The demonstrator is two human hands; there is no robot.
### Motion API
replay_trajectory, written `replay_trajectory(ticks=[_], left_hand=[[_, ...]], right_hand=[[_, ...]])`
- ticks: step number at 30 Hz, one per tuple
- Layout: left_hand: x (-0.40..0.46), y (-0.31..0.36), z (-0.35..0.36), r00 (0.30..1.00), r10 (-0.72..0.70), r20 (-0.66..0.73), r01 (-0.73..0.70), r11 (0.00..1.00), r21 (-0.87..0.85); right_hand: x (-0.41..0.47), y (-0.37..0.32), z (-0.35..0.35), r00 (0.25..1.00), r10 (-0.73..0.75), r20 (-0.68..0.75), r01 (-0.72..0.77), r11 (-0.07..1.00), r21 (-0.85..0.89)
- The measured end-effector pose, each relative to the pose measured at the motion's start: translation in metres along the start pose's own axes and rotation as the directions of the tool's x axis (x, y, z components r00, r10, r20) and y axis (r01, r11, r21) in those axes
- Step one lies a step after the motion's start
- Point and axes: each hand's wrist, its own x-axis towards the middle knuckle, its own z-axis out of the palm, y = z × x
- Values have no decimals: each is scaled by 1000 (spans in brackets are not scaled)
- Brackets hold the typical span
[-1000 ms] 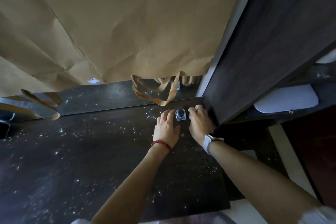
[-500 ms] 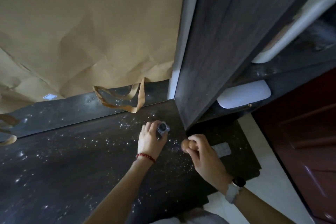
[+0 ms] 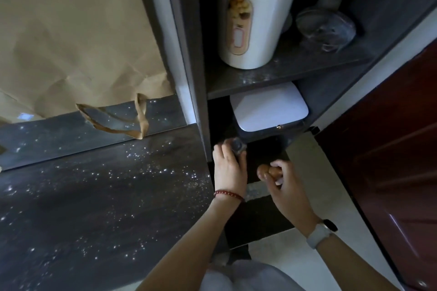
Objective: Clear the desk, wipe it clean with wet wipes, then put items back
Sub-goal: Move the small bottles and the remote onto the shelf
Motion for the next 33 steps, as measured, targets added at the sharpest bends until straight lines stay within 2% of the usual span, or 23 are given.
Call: replay_trajectory(ticks=[3, 6, 9, 13, 15, 18, 20, 22, 24, 26, 33], left_hand=[[12, 11, 15, 972, -210, -107, 211, 978, -2], [19, 16, 26, 922, -357, -148, 361, 932, 0], [23, 19, 32, 900, -409, -152, 419, 907, 41], [32, 26, 33, 867, -467, -172, 475, 880, 4], [28, 25, 33, 882, -434, -183, 438, 899, -18], [3, 12, 33, 967, -190, -171, 201, 978, 52], [-13, 0, 33, 994, -19, -110, 48, 961, 273], [-19, -6, 31, 996, 55, 67, -81, 869, 488], [-14, -8, 29, 978, 48, 203, -168, 761, 627], [-7, -10, 27, 971, -1, 238, -165, 718, 677], [9, -15, 16, 951, -108, 291, -105, 770, 629]], right_hand=[[4, 8, -7, 1000, -26, 12, 26, 1000, 14], [7, 10, -12, 999, -52, 7, 52, 998, 26], [10, 13, -16, 997, -77, 3, 77, 997, 26], [13, 18, -22, 996, -89, -8, 89, 995, 49], [14, 21, -23, 995, -101, -5, 101, 993, 55], [14, 24, -23, 989, -142, -29, 143, 989, 42], [13, 27, -23, 986, -165, -27, 166, 986, 23], [13, 30, -22, 984, -177, -30, 177, 984, -1], [14, 31, -22, 984, -173, -33, 172, 985, -25], [16, 30, -22, 984, -172, -50, 171, 985, -26], [30, 19, -22, 972, -225, -73, 224, 974, -21]])
